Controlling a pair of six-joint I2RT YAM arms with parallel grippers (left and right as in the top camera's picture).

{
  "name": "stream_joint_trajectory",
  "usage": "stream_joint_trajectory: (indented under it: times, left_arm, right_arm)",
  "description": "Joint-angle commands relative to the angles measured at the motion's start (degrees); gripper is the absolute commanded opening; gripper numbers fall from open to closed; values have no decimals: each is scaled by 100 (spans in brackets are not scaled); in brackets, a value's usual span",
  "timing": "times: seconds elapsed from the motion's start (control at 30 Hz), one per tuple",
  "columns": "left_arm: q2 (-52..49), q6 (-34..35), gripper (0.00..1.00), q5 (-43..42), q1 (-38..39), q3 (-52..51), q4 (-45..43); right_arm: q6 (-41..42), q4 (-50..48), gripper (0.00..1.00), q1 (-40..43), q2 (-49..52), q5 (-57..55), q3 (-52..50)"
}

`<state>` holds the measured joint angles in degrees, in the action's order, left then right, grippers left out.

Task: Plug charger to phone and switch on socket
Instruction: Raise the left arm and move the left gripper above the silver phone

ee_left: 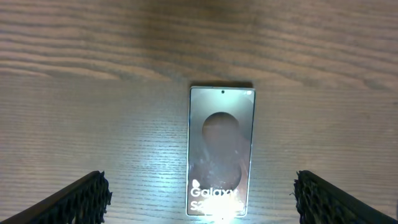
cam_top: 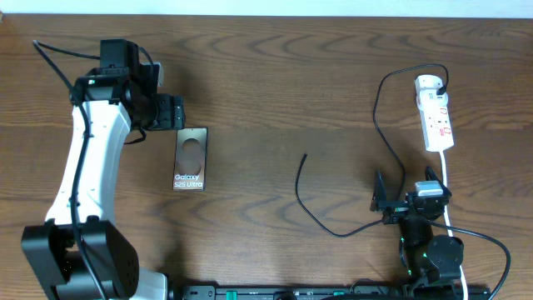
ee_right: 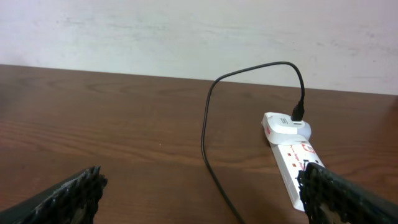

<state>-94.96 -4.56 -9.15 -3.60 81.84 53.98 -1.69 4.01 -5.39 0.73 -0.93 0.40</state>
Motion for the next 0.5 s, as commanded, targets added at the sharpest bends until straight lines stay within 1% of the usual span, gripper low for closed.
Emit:
stream_joint_trajectory:
  times: [0.0, 0.3, 0.33, 0.37, 0.4, 0.43, 0.47]
  left_arm:
    - [-179, -83, 90, -72, 4, 118, 83]
    - [-586, -79, 89, -68, 297, 116, 151]
    - [-632, -79, 82, -68, 330, 116, 149]
    - [-684, -76, 64, -66, 361, 116, 151]
    - [-721, -74, 55, -68, 372, 116, 151]
    - [-754, -74, 54, -68, 380, 116, 153]
    - [-793, -76, 67, -68, 385, 116, 160]
  right_arm:
    - [79, 15, 99, -28, -24, -44, -9]
    - [79, 15, 99, -28, -24, -44, -9]
    - [79, 15, 99, -28, -24, -44, -9]
    - [79, 15, 99, -28, -24, -44, -9]
    - [79, 15, 99, -28, -24, -44, -9]
    - [81, 15, 99, -28, -24, -44, -9]
    - [79, 15, 99, -28, -24, -44, -9]
